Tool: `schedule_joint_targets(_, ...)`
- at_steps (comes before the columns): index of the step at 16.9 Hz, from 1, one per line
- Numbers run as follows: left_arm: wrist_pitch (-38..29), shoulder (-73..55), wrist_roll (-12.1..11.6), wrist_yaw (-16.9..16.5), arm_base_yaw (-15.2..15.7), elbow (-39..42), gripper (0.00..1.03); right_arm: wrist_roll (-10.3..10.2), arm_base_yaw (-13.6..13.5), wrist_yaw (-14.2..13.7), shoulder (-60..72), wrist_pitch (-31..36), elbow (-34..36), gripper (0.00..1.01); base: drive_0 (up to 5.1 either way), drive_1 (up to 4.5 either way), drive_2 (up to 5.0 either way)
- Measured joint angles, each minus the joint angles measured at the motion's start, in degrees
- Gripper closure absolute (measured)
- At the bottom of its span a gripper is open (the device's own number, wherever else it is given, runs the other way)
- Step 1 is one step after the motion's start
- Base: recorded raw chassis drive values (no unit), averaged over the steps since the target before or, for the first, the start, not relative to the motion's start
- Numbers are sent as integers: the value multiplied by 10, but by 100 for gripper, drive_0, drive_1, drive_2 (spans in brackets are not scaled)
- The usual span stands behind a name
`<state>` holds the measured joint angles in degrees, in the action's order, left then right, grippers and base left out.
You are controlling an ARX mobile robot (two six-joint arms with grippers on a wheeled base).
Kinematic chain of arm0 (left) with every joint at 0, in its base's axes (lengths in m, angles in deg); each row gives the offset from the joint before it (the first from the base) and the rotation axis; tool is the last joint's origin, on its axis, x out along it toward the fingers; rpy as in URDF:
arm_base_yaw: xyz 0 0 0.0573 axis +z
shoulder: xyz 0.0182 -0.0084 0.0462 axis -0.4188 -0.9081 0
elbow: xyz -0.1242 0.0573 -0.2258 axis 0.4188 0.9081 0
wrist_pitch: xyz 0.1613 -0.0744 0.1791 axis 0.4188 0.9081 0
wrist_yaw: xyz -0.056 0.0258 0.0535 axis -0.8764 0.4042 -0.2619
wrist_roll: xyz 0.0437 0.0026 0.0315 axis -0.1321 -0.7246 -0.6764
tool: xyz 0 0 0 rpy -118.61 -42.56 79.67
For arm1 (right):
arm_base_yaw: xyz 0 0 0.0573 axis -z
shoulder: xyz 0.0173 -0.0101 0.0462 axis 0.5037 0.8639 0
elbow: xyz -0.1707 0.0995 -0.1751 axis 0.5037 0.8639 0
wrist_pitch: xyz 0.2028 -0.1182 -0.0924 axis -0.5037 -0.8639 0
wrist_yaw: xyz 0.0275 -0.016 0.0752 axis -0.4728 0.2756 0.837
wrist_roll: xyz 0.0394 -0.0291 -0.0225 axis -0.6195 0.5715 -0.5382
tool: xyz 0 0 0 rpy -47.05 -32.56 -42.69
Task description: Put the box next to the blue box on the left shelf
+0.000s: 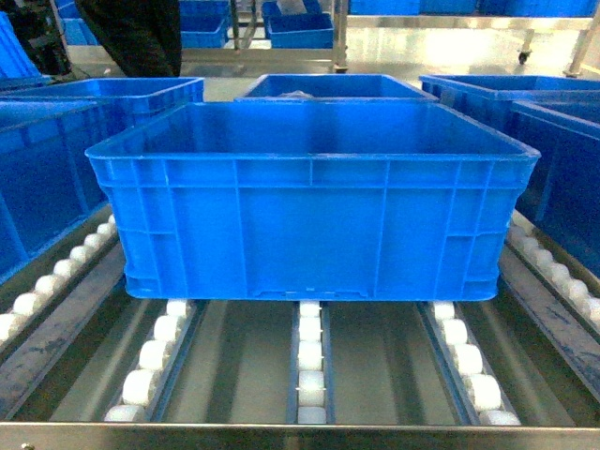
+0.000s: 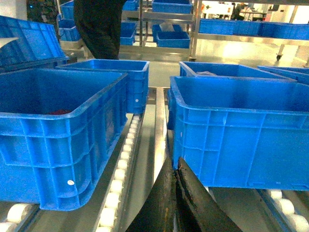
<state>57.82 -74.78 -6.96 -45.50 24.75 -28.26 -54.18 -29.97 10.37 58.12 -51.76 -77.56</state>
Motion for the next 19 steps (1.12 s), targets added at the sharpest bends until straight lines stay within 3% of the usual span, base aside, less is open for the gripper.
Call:
schedule_joint_targets(8, 57, 58, 0, 0, 0, 0, 102, 0, 0, 0, -60, -60, 0, 100, 0, 0, 0)
schedule_joint_targets(9, 102, 91, 0, 0, 0, 0, 102, 0, 0, 0, -69, -70, 0, 100, 0, 0, 0)
schedule_joint_targets(10, 168, 146, 0, 0, 0, 0, 102, 0, 0, 1, -119, -148, 0, 100, 0, 0, 0)
schedule_joint_targets(15, 162, 154, -2, 0, 0, 0, 102, 0, -3, 1, -163, -170, 0, 100, 0, 0, 0)
schedule_joint_targets(16, 163, 154, -2, 0, 0, 0, 95, 0, -3, 1, -163, -169, 0, 93, 0, 0, 0)
schedule_joint_targets(19, 163, 154, -2, 0, 0, 0, 53, 0, -3, 1, -163, -170, 0, 51, 0, 0, 0)
